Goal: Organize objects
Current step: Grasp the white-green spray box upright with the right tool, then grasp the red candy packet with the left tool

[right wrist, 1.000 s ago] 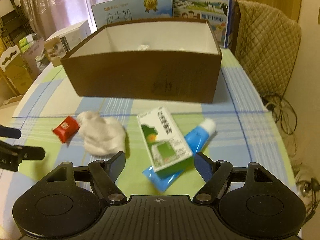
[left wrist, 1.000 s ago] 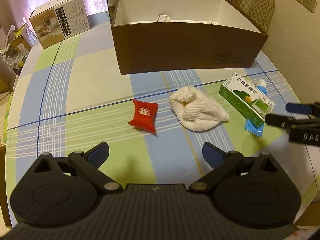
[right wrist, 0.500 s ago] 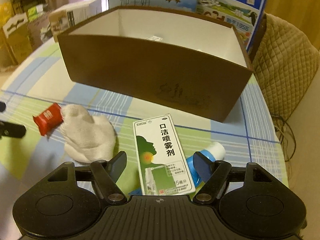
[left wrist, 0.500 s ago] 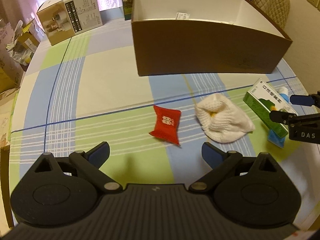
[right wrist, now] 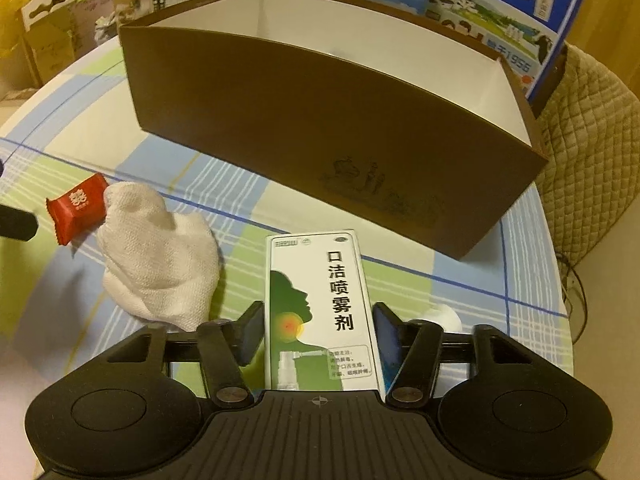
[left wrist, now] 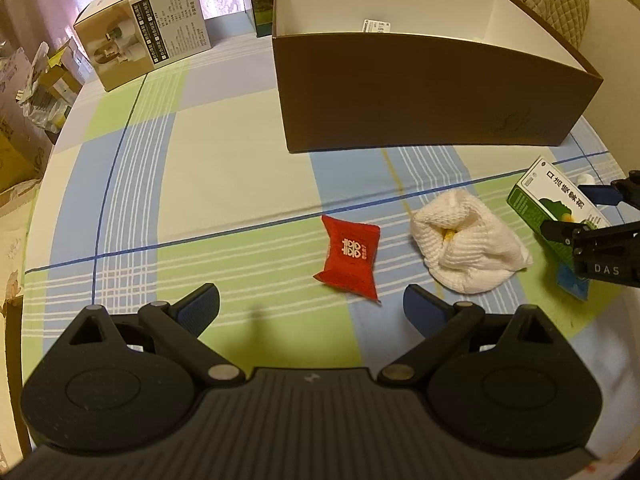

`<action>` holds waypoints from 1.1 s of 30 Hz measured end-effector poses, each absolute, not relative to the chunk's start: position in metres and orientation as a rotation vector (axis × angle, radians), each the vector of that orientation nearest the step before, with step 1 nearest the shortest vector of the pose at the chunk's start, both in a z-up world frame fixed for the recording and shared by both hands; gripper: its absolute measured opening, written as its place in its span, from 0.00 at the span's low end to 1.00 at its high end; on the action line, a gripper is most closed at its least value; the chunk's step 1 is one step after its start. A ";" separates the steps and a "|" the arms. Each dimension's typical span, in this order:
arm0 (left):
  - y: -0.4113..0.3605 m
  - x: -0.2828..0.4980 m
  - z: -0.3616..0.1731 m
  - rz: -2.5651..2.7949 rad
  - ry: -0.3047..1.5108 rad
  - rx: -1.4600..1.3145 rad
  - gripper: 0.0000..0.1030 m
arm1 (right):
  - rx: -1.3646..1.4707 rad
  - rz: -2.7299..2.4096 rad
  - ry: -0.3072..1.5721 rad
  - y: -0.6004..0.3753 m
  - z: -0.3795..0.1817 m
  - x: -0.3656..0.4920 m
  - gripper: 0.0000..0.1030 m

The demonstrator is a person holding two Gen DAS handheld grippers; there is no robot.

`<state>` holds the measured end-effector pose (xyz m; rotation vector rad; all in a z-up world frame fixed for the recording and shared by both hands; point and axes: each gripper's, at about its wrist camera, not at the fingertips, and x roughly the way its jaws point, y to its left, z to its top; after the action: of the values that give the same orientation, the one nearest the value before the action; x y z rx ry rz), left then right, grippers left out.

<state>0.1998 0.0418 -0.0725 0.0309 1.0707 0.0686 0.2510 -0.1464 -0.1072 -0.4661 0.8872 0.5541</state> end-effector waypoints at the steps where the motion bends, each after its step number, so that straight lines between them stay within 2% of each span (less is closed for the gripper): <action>1: 0.041 0.201 -0.073 0.069 1.071 0.034 0.94 | -0.474 0.555 0.882 -0.146 -0.107 0.250 0.51; 10: 0.040 0.205 -0.078 0.061 1.078 0.038 0.94 | -0.344 0.535 0.885 -0.159 -0.094 0.246 0.51; 17: 0.040 0.215 -0.089 0.036 1.079 0.036 0.87 | -0.242 0.500 0.907 -0.177 -0.083 0.240 0.51; 23: 0.037 0.230 -0.098 0.019 1.076 0.076 0.86 | -0.200 0.452 0.908 -0.193 -0.079 0.241 0.51; 26: 0.034 0.237 -0.104 0.011 1.089 0.096 0.80 | -0.187 0.437 0.907 -0.198 -0.077 0.240 0.51; 29: 0.032 0.241 -0.109 0.001 1.104 0.103 0.68 | -0.179 0.428 0.908 -0.201 -0.076 0.240 0.51; 32: 0.032 0.244 -0.112 0.000 1.111 0.103 0.65 | -0.177 0.422 0.912 -0.201 -0.077 0.240 0.51; 33: 0.032 0.245 -0.112 -0.002 1.112 0.104 0.60 | -0.178 0.422 0.914 -0.201 -0.078 0.240 0.51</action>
<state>0.2450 0.0316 -0.1120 0.1040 1.1116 -0.0020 0.2400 -0.2013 -0.0779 -0.1775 0.9137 0.4218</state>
